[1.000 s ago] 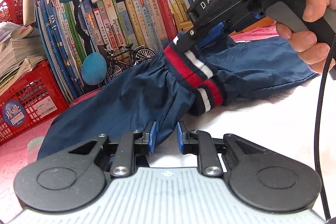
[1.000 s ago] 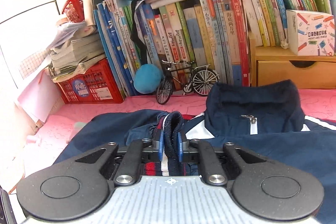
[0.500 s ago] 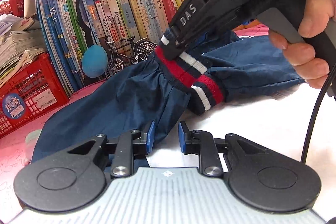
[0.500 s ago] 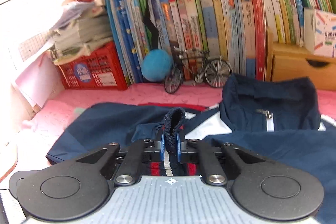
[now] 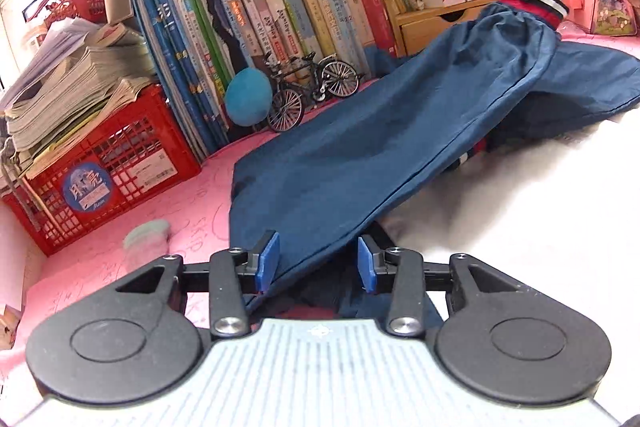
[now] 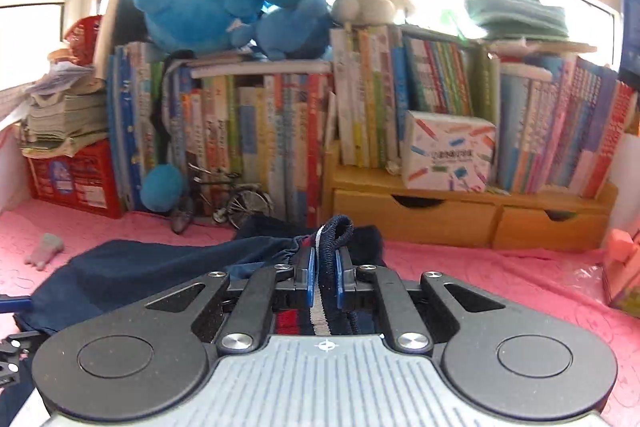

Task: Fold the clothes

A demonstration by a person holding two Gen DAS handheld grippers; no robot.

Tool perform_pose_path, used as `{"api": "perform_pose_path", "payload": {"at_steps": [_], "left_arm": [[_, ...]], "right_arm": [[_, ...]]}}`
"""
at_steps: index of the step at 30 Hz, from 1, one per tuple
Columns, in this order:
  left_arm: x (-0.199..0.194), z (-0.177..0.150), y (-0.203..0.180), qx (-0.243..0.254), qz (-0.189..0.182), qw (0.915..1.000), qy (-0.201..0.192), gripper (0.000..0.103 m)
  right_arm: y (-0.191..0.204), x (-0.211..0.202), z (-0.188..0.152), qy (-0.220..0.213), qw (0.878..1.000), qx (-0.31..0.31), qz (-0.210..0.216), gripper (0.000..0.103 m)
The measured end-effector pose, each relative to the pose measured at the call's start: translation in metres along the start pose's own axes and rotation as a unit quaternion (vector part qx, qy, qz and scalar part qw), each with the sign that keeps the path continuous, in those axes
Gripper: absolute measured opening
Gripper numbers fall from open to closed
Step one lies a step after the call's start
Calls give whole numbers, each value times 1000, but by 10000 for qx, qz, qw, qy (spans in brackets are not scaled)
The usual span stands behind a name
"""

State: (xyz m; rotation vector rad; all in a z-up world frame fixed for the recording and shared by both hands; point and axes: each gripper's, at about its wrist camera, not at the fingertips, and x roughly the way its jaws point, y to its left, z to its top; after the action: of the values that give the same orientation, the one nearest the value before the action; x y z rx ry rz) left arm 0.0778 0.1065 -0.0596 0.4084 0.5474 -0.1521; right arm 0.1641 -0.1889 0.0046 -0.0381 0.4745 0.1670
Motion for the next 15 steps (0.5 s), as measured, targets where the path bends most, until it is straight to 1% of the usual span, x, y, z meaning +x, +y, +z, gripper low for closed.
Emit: {"api": "perform_pose_path", "payload": {"at_steps": [1, 2, 4, 8, 12, 14, 15], "left_arm": [[0, -3, 0, 30, 55, 10000, 49, 40], [-1, -6, 0, 84, 113, 9999, 80, 43], [-1, -11, 1, 152, 185, 9996, 135, 47], [-3, -12, 2, 207, 273, 9992, 189, 49], [-1, -5, 1, 191, 283, 9993, 128, 50], [6, 1, -1, 177, 373, 9991, 122, 55], [12, 3, -1, 149, 435, 9988, 161, 55]], "right_arm": [[-5, 6, -8, 112, 9999, 13, -76, 12], [-10, 12, -16, 220, 9996, 18, -153, 13], [-17, 23, -33, 432, 9987, 57, -278, 13], [-23, 40, -61, 722, 9964, 236, -366, 15], [-27, 44, -71, 758, 9957, 405, -356, 19], [-25, 46, -73, 747, 9958, 399, -353, 20], [-23, 47, -75, 719, 9961, 342, -378, 21]]}}
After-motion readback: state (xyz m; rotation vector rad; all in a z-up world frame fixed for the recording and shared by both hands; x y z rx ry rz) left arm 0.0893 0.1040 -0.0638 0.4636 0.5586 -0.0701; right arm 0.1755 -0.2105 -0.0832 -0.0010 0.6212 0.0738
